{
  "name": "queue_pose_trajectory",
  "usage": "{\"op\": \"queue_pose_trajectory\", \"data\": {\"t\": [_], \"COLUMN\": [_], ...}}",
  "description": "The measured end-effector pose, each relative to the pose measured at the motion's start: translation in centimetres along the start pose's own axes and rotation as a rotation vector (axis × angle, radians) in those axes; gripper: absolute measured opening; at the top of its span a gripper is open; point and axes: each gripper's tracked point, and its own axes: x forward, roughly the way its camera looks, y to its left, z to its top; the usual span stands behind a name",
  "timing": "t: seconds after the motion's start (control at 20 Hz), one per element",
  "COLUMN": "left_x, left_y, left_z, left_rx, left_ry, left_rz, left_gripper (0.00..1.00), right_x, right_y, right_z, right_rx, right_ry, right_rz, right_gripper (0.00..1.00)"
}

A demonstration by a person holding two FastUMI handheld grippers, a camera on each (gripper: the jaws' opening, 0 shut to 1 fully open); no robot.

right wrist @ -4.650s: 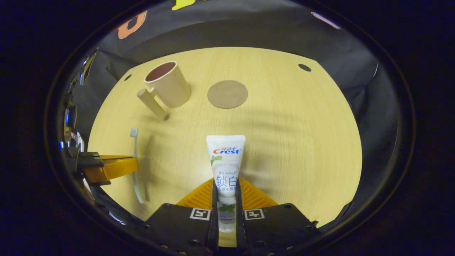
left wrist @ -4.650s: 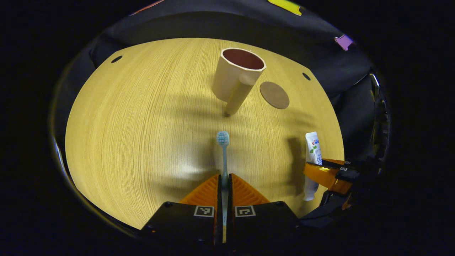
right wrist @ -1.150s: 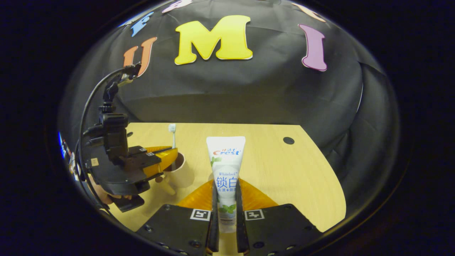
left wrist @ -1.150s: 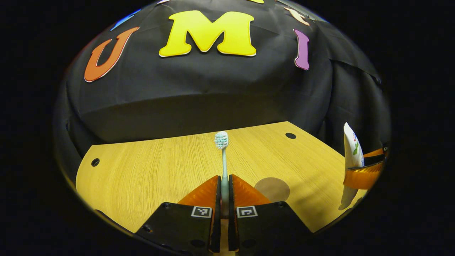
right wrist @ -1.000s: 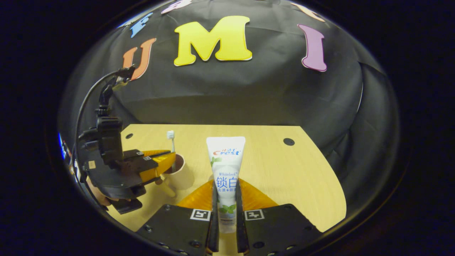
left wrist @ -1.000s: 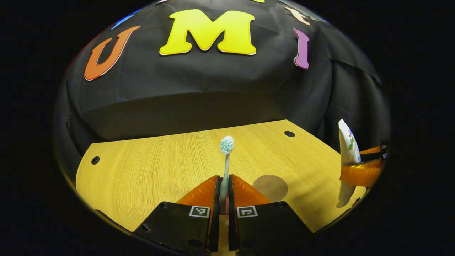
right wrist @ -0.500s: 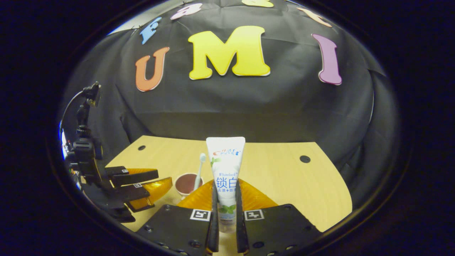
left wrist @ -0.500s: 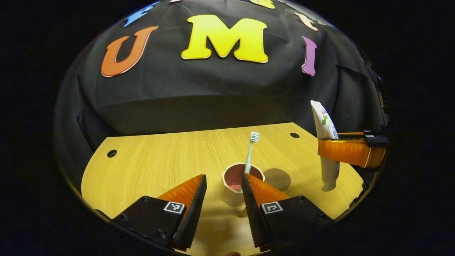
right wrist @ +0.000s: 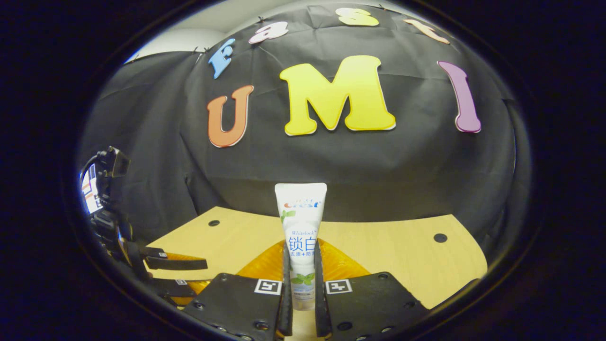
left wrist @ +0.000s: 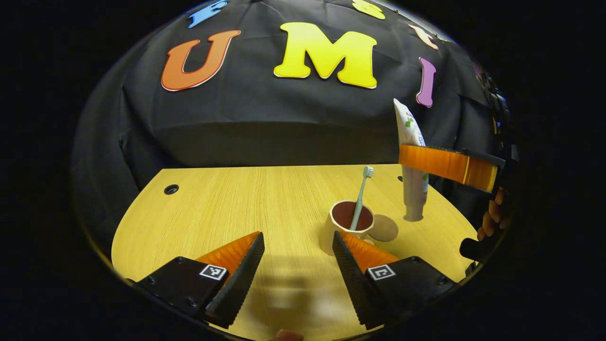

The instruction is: Put the toothbrush and toothpaste on the desktop into the cup, then pick up the cup and place it on the coaster on the desktop.

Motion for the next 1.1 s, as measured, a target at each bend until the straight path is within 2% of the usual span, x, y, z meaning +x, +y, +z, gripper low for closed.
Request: {"op": "queue_pose_trajectory", "data": {"t": [0.1, 0.15, 0.2, 0.25, 0.3, 0.4, 0.7, 1.1], "left_x": [-0.7, -0.9, -1.1, -1.4, -1.7, -2.0, -2.2, -2.0], "left_y": [1.1, 1.5, 2.0, 2.5, 3.1, 4.3, 5.1, 3.6], "left_z": [-0.2, -0.6, -0.8, -0.9, -1.0, -1.2, -1.7, -1.4], "left_rx": [-0.002, 0.005, 0.011, 0.017, 0.024, 0.038, 0.045, 0.083], "left_ry": [-0.013, 0.000, 0.008, 0.013, 0.018, 0.022, 0.048, 0.066], "left_rz": [0.019, 0.032, 0.041, 0.048, 0.061, 0.088, 0.110, 0.068], "left_gripper": [0.92, 1.00, 0.93, 1.00, 0.93, 0.93, 0.93, 0.94], "right_x": [1.3, 1.8, 2.3, 2.9, 3.2, 4.4, 7.0, 8.7], "right_y": [1.3, 1.5, 1.9, 2.4, 2.8, 3.6, 3.6, 3.1], "right_z": [0.0, 0.4, 0.8, 0.9, 0.8, 0.4, -2.9, -6.6], "right_rx": [-0.023, -0.037, -0.046, -0.051, -0.055, -0.061, -0.113, -0.167], "right_ry": [-0.044, -0.071, -0.098, -0.122, -0.137, -0.148, -0.096, -0.025], "right_rz": [0.041, 0.047, 0.060, 0.075, 0.087, 0.120, 0.149, 0.122], "right_gripper": [0.19, 0.19, 0.19, 0.19, 0.19, 0.19, 0.19, 0.23]}}
